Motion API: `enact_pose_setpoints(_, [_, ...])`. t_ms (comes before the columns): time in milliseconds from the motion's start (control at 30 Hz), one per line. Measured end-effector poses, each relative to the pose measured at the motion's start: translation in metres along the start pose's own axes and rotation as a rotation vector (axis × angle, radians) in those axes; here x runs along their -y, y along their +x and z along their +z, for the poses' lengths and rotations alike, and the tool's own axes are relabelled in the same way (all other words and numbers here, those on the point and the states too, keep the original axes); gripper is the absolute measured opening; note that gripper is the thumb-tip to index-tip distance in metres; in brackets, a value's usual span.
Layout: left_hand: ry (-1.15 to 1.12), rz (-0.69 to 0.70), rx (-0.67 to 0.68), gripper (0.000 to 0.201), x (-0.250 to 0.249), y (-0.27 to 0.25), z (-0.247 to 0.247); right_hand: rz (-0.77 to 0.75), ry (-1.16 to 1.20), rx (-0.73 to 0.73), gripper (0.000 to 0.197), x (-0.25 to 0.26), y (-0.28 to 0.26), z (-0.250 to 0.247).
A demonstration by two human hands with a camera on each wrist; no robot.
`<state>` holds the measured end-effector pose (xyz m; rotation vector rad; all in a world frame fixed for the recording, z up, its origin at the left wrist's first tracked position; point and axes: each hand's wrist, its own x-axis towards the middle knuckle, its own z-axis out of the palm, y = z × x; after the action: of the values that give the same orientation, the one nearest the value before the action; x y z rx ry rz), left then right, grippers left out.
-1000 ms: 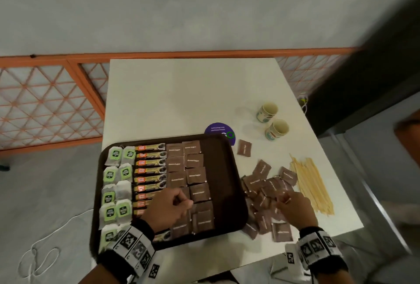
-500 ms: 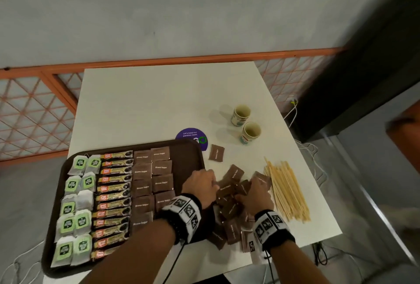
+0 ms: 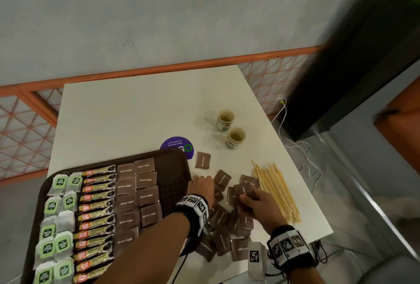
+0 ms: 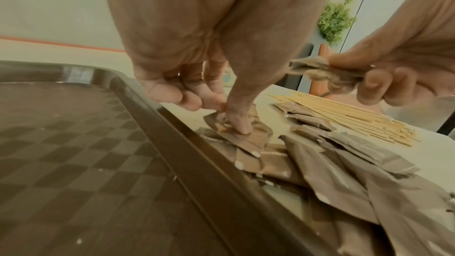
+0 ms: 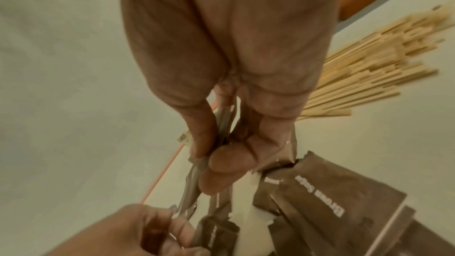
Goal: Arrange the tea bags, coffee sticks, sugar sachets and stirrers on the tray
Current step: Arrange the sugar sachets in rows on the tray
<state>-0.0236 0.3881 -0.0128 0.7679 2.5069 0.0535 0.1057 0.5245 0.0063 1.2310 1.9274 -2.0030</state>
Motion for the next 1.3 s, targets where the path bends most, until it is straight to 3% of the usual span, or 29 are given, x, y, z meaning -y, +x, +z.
enact_pose_setpoints(133, [-0.197,-0.011,-0.007,0.025,0.005,-0.009,-0.008,0.028,0.189,0.043,0.019,0.003,-0.01,0.002])
enact_pose_setpoints(200, [-0.457,-0.024,-0.026,0.006,0.009,-0.015,-0.016,0.061,0.31,0.086,0.023,0.008,-0.016,0.007])
enact_pose_setpoints(300, [-0.897,-0.078,0.071,0.02,0.021,-0.029,-0.027,0.068,0.377,0.139,0.024,0.019,-0.023,0.025])
enact_pose_setpoints(433, [-1.536,-0.218,0.201,0.016,0.046,-0.057,-0.049,-0.008,0.244,0.185,0.021,0.033,-0.03,0.065])
enact_pose_setpoints(533, [-1.481,-0.213,0.156,0.03,0.073,-0.07,-0.053,-0.033,0.13,0.244,0.016,0.041,-0.035,0.097])
enact_pose_setpoints(633, [-1.276,-0.213,0.091,0.044,0.105,-0.078,-0.056,-0.106,-0.061,0.225,0.031,0.049,-0.036,0.129])
enact_pose_setpoints(700, [-1.319,-0.202,0.052,0.037,0.125,-0.087,-0.067,-0.316,-0.415,0.184,0.036,0.059,-0.033,0.149])
enact_pose_setpoints(767, [-1.444,-0.227,0.104,0.022,0.146,-0.094,-0.083,-0.442,-0.583,0.161,0.029,0.074,-0.033,0.171])
enact_pose_setpoints(867, [-1.525,-0.188,0.15,0.013,0.182,-0.104,-0.101,-0.427,-0.465,0.178,0.015,0.094,-0.033,0.204])
enact_pose_setpoints(1000, [-1.513,-0.149,0.088,0.017,0.21,-0.115,-0.106,-0.307,-0.243,0.197,0.01,0.108,-0.038,0.234])
enact_pose_setpoints(1300, [-1.553,-0.181,0.098,0.013,0.233,-0.131,-0.072,0.048,0.115,0.304,0.006,0.066,-0.046,0.231])
